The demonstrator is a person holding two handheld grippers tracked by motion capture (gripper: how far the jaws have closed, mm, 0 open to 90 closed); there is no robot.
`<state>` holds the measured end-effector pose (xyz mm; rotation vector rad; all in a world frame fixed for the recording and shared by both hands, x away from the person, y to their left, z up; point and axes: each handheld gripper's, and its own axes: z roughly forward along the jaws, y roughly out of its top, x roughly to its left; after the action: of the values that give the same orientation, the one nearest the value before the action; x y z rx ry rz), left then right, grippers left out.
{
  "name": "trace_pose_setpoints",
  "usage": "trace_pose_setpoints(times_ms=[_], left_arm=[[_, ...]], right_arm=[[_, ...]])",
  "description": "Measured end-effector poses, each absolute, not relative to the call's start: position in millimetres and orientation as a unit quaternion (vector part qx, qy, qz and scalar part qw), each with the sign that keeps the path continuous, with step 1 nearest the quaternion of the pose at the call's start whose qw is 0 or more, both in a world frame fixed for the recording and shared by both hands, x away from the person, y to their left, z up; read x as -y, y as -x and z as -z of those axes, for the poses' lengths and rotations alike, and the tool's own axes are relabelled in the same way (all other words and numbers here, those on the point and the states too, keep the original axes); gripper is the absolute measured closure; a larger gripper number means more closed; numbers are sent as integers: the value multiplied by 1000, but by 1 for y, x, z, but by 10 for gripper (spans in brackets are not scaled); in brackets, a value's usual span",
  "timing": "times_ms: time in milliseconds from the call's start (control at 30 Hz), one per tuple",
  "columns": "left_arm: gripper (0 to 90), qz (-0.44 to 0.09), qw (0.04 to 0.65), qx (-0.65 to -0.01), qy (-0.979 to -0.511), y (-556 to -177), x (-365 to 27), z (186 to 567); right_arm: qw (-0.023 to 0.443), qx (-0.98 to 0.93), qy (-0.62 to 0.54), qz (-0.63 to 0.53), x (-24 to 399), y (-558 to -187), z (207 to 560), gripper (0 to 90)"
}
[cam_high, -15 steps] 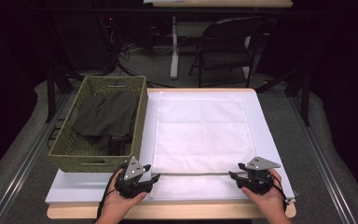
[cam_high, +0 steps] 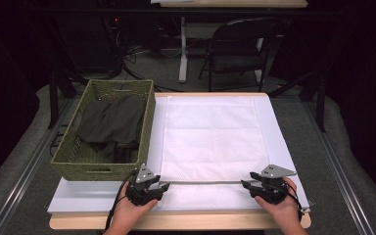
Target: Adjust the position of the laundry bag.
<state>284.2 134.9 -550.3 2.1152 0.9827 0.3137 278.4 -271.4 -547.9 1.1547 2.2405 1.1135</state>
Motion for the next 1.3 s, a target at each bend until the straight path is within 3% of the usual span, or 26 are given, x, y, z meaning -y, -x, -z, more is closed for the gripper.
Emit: trace_pose_setpoints(times_ms=[467,800,1033,1167,1300], left_arm=[[495,-128,355,-395,-837,-288,-133,560],[639,-140,347,-393,-840,-290,-132,561],[736,-146,344,-389,-842,-290,-130,560],[770,-141,345,-389,-842,-291,-131,560],[802,-139,349,-394,-839,-292,-130,560]], right_arm=[[224,-779,-435,-392,294,-282,537,505],[216,-767,-471,-378,307,-286,532,513],[211,-772,-466,-378,302,-294,510,574],[235,-768,-480,-354,311,-306,514,596],[228,-743,-515,-360,326,-312,531,590]])
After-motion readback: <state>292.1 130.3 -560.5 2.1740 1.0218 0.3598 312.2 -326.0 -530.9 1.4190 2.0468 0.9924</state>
